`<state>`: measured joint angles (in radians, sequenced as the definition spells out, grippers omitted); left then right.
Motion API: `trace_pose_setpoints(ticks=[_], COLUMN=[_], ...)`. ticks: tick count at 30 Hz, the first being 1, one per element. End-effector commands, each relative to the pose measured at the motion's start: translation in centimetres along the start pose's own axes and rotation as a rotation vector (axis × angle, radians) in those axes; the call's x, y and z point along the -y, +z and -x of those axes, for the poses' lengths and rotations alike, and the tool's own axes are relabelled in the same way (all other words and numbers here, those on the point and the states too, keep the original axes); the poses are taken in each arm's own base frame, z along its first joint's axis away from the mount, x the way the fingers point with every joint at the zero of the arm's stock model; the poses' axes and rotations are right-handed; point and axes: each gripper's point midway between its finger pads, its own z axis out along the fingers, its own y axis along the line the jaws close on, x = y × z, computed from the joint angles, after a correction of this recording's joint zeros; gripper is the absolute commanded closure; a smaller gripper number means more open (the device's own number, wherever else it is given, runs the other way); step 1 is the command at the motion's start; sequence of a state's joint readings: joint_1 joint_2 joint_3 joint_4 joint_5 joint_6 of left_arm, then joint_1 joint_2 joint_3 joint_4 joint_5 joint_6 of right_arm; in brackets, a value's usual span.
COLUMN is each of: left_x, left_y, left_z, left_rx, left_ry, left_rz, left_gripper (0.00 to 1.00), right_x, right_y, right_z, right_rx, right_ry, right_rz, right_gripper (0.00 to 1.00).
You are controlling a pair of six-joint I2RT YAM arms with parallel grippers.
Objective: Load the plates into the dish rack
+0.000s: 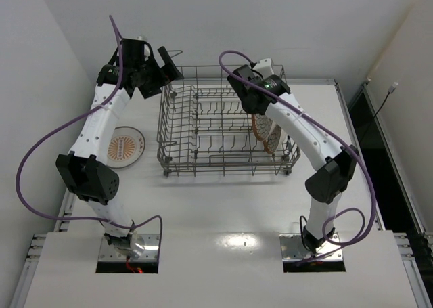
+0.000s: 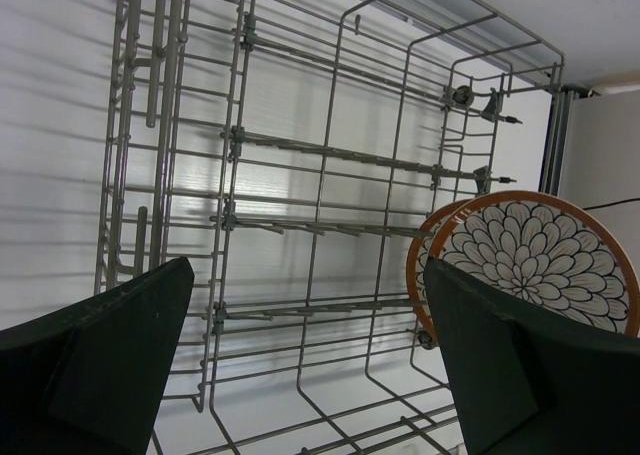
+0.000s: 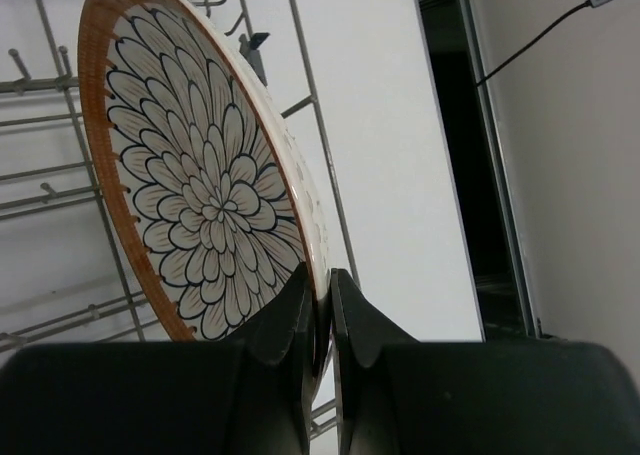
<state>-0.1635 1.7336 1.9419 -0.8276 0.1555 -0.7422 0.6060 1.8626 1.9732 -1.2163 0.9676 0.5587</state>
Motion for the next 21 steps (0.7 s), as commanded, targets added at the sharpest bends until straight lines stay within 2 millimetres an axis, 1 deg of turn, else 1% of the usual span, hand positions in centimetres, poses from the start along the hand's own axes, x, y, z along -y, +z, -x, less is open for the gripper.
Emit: trace_pose_setpoints(ticks=[1,2,5,10,13,14,16,17,20,21], left_x=[1.2,1.2,1.4,1.4,1.4,1.4,1.4,1.4,1.4,1.4], left_y=[-1.9,-1.9,-1.9,-1.9,-1.9,-1.9,-1.9,-1.9,-1.9,-1.9], left_z=[1.9,1.9,1.8,1.8,1.8,1.8,1.8,1.8,1.8,1.8], left_rx=[0.065,0.065,0.06,0.06,0.06,0.06,0.06,0.06,0.06,0.06], left_ry=[0.012,0.012,0.013,0.013,0.013,0.013,0.013,0.013,0.013,0.013], left_rz=[-0.035,-0.035,-0.042,-0.042,-0.042,-0.042,-0.042,-0.042,-0.042,-0.042], left_gripper=[0.0,0.0,0.0,0.0,0.0,0.0,0.0,0.0,0.0,0.0], right_x=[5.6,5.6,6.5,6.5,5.5,5.6,4.8,4.4,3.8,3.2], right_y=[-2.6,-2.6,-2.6,-2.6,-1.7,-1.7,-1.0,-1.1,-0.5,0.0], right_z=[3.7,3.7,3.7,3.7,3.0,2.9,2.4,2.2,1.7,1.1], right_rx=[0.142,0.142,0.135,0.135,0.113,0.109,0.093,0.092,0.081,0.065], right_ry=[0.163,0.163,0.165,0.165,0.118,0.11,0.081,0.068,0.047,0.026], right_rz=[-0.126,-0.126,-0.145,-0.145,-0.166,-0.168,-0.175,-0.17,-0.176,-0.171], right_gripper=[1.0,1.0,1.0,1.0,1.0,1.0,1.0,1.0,1.0,1.0])
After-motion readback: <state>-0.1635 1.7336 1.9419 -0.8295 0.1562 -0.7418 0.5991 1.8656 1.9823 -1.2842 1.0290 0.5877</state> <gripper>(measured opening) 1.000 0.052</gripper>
